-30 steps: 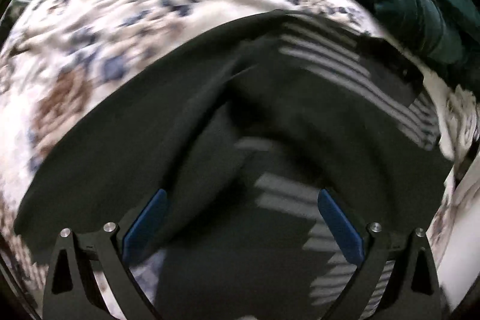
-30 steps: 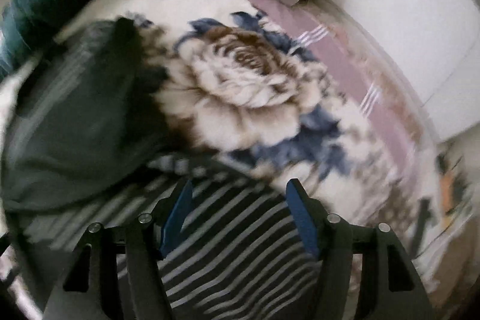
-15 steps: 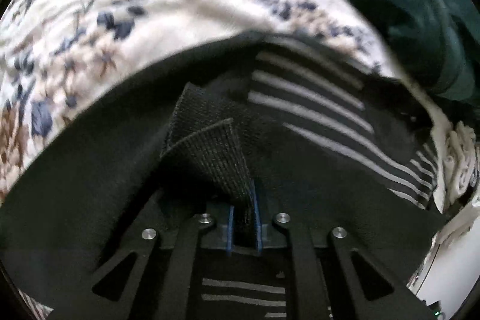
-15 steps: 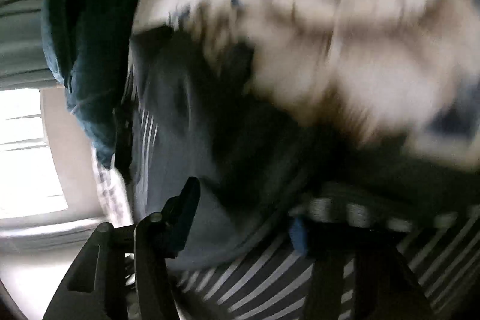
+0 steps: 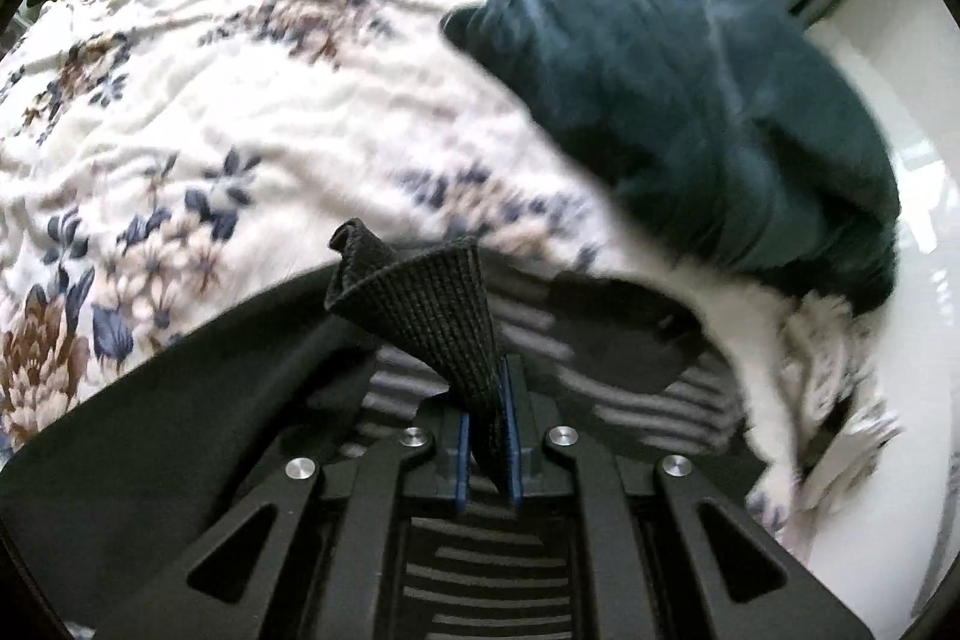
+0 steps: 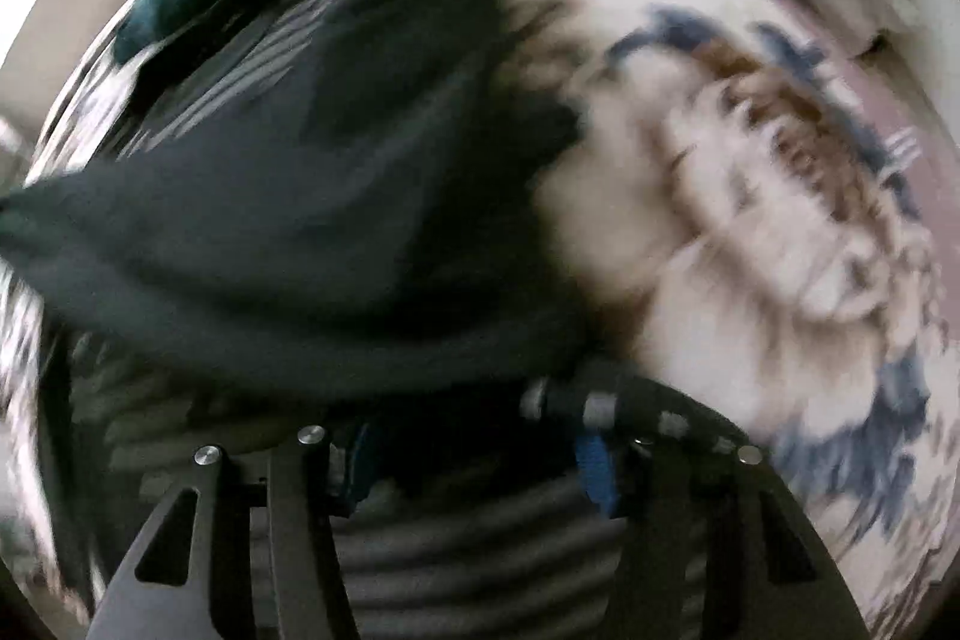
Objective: Fold small clothes
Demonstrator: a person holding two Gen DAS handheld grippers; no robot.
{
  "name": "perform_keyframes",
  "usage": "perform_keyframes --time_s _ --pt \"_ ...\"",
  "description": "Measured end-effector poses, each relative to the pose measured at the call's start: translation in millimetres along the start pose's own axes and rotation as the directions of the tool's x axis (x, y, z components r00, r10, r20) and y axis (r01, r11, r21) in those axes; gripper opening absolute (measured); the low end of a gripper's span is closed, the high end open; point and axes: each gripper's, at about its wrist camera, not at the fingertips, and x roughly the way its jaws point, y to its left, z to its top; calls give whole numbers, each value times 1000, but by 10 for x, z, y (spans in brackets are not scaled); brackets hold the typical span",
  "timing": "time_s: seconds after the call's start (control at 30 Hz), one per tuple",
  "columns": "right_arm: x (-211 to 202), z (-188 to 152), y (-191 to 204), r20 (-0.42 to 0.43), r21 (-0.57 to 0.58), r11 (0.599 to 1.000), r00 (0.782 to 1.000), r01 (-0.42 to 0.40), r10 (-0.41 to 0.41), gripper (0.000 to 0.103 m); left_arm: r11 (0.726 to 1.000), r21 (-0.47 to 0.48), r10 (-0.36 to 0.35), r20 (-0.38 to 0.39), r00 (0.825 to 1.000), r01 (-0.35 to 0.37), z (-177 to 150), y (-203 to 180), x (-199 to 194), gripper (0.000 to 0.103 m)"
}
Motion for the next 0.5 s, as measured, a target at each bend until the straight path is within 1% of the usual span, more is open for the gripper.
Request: perform_keyframes --time_s 0.03,0.07,0.1,0.17,0.2,0.23,0.3,0.33,0.37,0.4,0.43,0.47,0.5 --pt "11 97 -49 30 44 999 999 12 -13 51 1000 -2 -12 19 1000 12 58 -36 -49 7" --pt "23 141 -71 43 66 997 999 26 -29 45 1000 -6 -21 40 999 21 106 -52 -116 7" --pt "26 207 -87 67 94 994 995 64 -70 43 999 -13 -29 62 998 30 156 -64 -197 6" --pt "-3 316 -145 115 154 983 986 104 -123 42 999 -19 -36 99 994 38 258 -50 -305 6" --pt "18 381 -198 112 199 975 986 96 -120 43 999 -12 -35 98 995 37 299 -27 -286 7" --pt "56 420 -231 95 227 971 990 79 -103 43 1000 -16 -20 90 996 22 304 14 -236 7" --pt "85 472 -192 84 220 971 989 97 -118 43 999 -22 29 50 998 -28 245 153 -48 7" --pt "96 507 -138 68 201 973 989 114 -130 43 998 -10 59 27 998 -58 191 219 47 7" --pt "128 498 -176 58 197 974 990 115 -129 45 996 -3 90 -1 996 -90 135 305 148 7" --pt "121 521 -157 44 199 974 992 105 -116 45 993 4 117 -37 992 -117 62 427 269 8" --pt "109 531 -153 29 196 975 994 100 -108 45 990 16 139 -75 987 -139 -10 528 367 11" --pt "96 537 -167 2 188 977 995 99 -101 46 987 16 163 -110 980 -162 -85 652 441 11" --pt "75 544 -181 -29 183 979 996 93 -89 51 986 4 168 -137 976 -169 -156 779 484 11"
